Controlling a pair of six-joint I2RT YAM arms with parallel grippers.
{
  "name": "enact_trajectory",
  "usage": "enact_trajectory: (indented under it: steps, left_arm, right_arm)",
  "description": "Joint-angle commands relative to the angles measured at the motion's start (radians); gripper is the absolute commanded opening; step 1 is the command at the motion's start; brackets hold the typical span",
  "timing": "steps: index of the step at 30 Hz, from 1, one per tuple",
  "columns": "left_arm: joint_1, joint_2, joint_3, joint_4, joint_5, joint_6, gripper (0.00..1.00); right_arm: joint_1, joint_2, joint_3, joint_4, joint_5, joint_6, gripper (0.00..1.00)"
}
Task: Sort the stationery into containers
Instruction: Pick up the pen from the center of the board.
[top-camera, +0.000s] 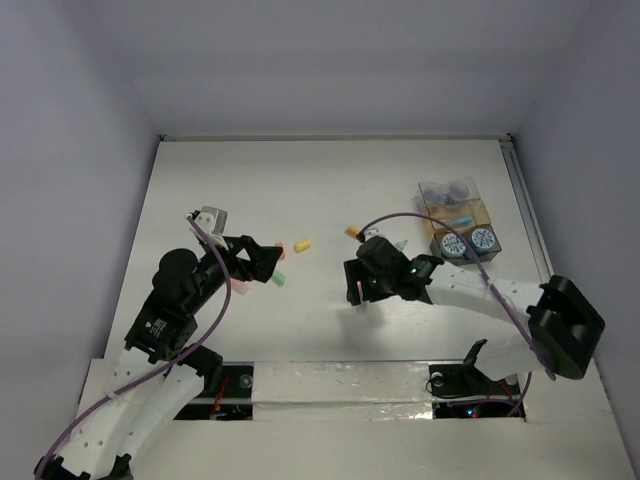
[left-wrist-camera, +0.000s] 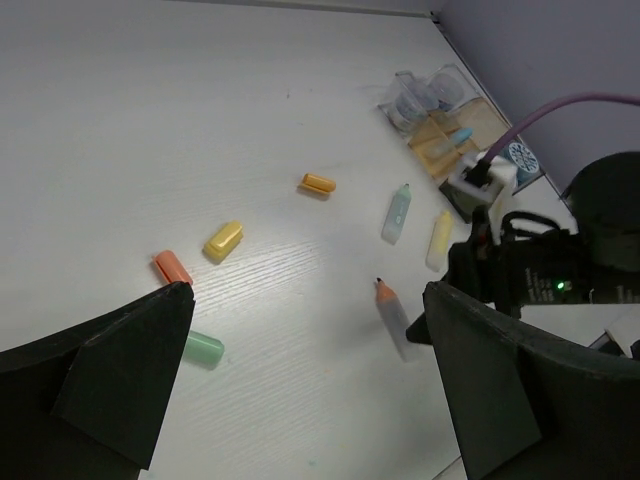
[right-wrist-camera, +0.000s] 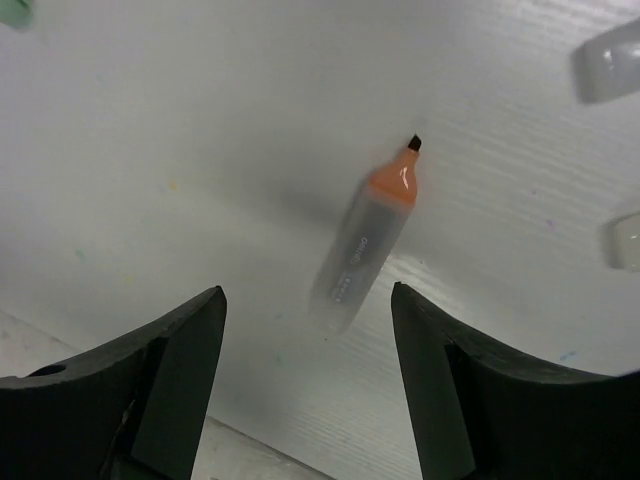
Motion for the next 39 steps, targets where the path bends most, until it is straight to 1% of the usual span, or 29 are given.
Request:
enact_trajectory:
  steps: [1,5,10,13,16,19,22,25,26,29,30,32,33,35,38,39]
  left_arm:
    - [-0.005,0.008,0.013,0.028,0.005,-0.005,0.99]
    - [-0.005,0.008,0.011,0.024,-0.001,-0.006,0.99]
    - [-0.005,0.023,0.008,0.027,0.011,-0.006,0.99]
    - [-0.005,0.029,0.008,0.027,0.021,-0.006,0.99]
    - [-0.005,0.029,0.007,0.030,0.025,-0.006,0.99]
    - [-0.005,0.029,0.005,0.030,0.028,-0.008,0.99]
    - [-0.005,0.034,0.004,0.034,0.039,-0.008,0.99]
    - [-0.005,0.043,0.002,0.038,0.060,-0.006,0.99]
    - [-0.005,0.045,0.002,0.038,0.067,-0.006,0.99]
    - [-0.005,0.049,-0.001,0.044,0.091,-0.005,0.99]
    - [-0.005,0.049,-0.002,0.047,0.099,-0.005,0.99]
    - [-0.005,0.051,-0.005,0.051,0.106,-0.005,0.99]
    - [-0.005,0.052,-0.006,0.053,0.113,-0.005,0.98]
    - [-0.005,0.060,-0.009,0.062,0.143,-0.005,0.96]
    - [-0.005,0.098,-0.012,0.073,0.191,-0.002,0.93]
    - [-0.005,0.107,-0.010,0.073,0.200,0.000,0.92]
  right_arm:
    - [0.048,0.080,0.060,-0.080,0.098,0.032,0.74]
    - [0.061,0.159,0.080,-0.087,0.174,0.049,0.75]
    - [0.061,0.188,0.077,-0.038,0.191,0.061,0.74]
    - [0.061,0.226,0.090,-0.001,0.176,0.063,0.72]
    - [0.061,0.266,0.116,0.003,0.191,0.064,0.68]
    - [0.061,0.288,0.116,0.023,0.204,0.077,0.60]
    - [0.061,0.301,0.117,0.037,0.208,0.084,0.49]
    - [0.061,0.320,0.122,0.038,0.211,0.086,0.34]
    - [0.061,0.320,0.120,0.045,0.216,0.089,0.27]
    - [0.061,0.298,0.119,0.051,0.234,0.088,0.14]
    - [0.061,0.269,0.120,0.070,0.242,0.081,0.12]
    - [0.061,0.231,0.117,0.080,0.256,0.071,0.10]
    - [0.061,0.208,0.116,0.110,0.265,0.063,0.10]
    - [0.061,0.124,0.108,0.147,0.262,0.045,0.09]
    - [0.061,0.010,0.088,0.297,0.222,0.005,0.09]
    - [0.061,-0.008,0.088,0.320,0.210,-0.004,0.09]
